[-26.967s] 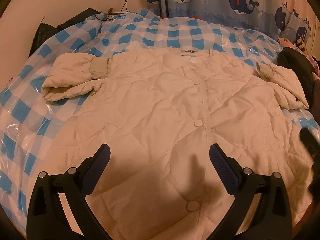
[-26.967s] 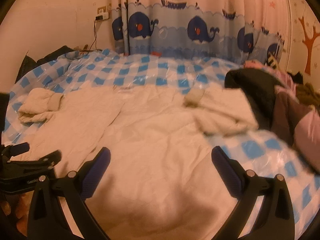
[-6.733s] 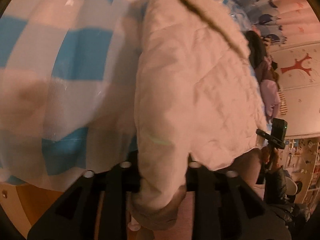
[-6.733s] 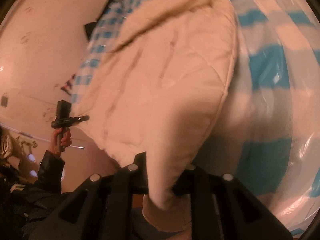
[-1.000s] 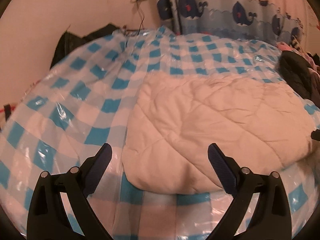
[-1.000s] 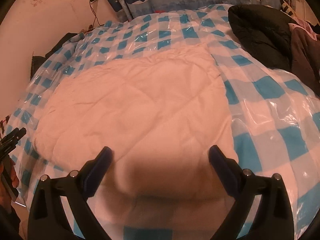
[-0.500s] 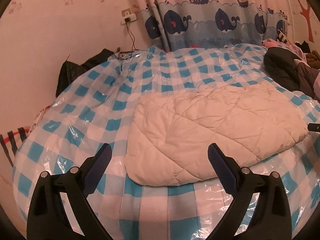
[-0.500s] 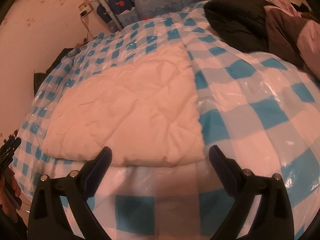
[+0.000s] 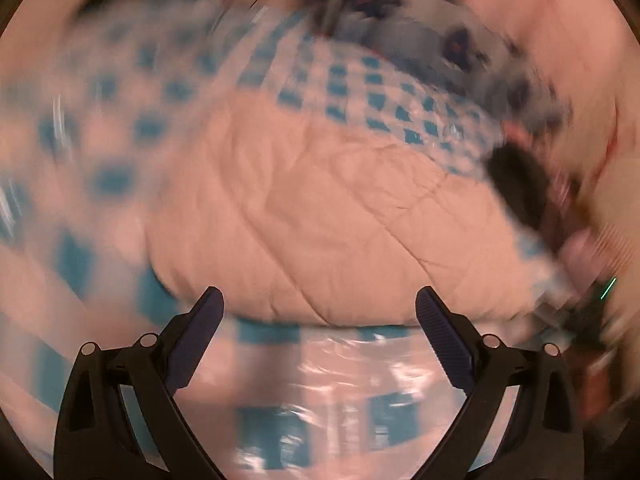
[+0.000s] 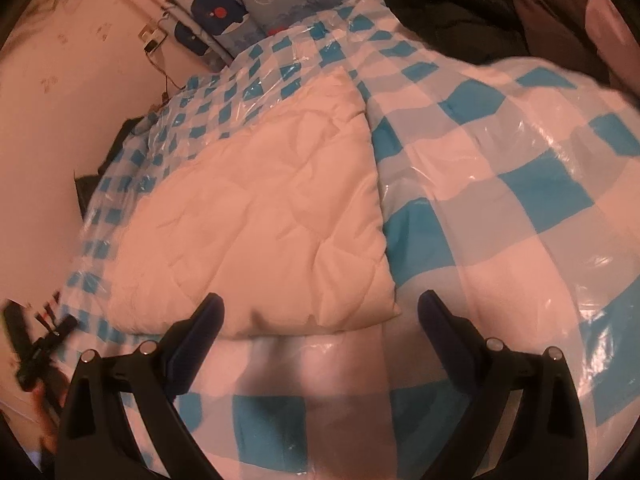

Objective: Fold large clothes
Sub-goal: 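Grasp the folded edge of the jacket bundle with both tools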

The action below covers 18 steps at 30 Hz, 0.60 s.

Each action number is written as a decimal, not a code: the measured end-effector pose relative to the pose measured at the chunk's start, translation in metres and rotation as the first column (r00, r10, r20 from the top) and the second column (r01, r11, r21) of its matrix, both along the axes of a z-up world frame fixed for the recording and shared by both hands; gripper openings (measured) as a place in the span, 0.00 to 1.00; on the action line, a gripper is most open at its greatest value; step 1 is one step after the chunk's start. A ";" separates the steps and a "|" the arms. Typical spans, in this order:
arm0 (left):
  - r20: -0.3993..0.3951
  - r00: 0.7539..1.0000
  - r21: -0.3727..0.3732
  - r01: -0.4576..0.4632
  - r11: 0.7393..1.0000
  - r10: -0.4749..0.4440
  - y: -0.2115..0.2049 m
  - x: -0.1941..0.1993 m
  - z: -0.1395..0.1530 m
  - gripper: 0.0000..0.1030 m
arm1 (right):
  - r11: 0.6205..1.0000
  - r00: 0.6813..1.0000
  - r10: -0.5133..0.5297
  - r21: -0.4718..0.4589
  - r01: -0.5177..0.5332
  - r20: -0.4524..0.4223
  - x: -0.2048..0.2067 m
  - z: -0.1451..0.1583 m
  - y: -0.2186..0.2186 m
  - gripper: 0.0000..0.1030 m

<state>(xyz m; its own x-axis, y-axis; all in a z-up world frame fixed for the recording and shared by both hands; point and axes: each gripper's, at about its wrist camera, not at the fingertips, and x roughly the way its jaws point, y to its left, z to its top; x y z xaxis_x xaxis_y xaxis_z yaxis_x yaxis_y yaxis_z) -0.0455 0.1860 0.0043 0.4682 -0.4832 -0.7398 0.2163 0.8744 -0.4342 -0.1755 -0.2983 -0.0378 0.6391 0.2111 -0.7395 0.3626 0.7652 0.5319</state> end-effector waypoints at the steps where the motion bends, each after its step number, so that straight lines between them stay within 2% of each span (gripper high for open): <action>1: -0.052 0.999 -0.051 -0.020 0.998 0.018 0.010 0.006 -0.010 0.90 | 1.000 1.000 -0.002 0.022 0.002 0.000 0.001 -0.001 -0.004 0.91; 6: -0.196 0.979 -0.166 -0.094 0.982 0.061 0.042 0.023 -0.049 0.90 | 0.995 1.000 -0.008 0.094 0.011 -0.030 0.009 -0.007 -0.016 0.91; 10: -0.234 0.966 -0.179 -0.157 0.971 0.113 0.057 0.036 -0.067 0.90 | 0.995 0.999 0.010 0.101 -0.006 -0.044 0.017 -0.010 -0.015 0.91; 14: -0.270 0.947 -0.248 -0.242 0.938 0.173 0.078 0.048 -0.076 0.90 | 0.993 0.998 0.064 0.105 -0.062 -0.012 0.027 -0.004 -0.004 0.92; 16: -0.278 0.939 -0.261 -0.274 0.926 0.200 0.087 0.053 -0.077 0.90 | 0.995 0.994 0.092 0.036 -0.090 -0.055 0.033 -0.005 0.003 0.92; 18: -0.297 0.936 -0.265 -0.273 0.925 0.191 0.090 0.055 -0.080 0.90 | 0.996 0.994 0.072 0.051 -0.067 -0.084 0.034 -0.013 -0.001 0.92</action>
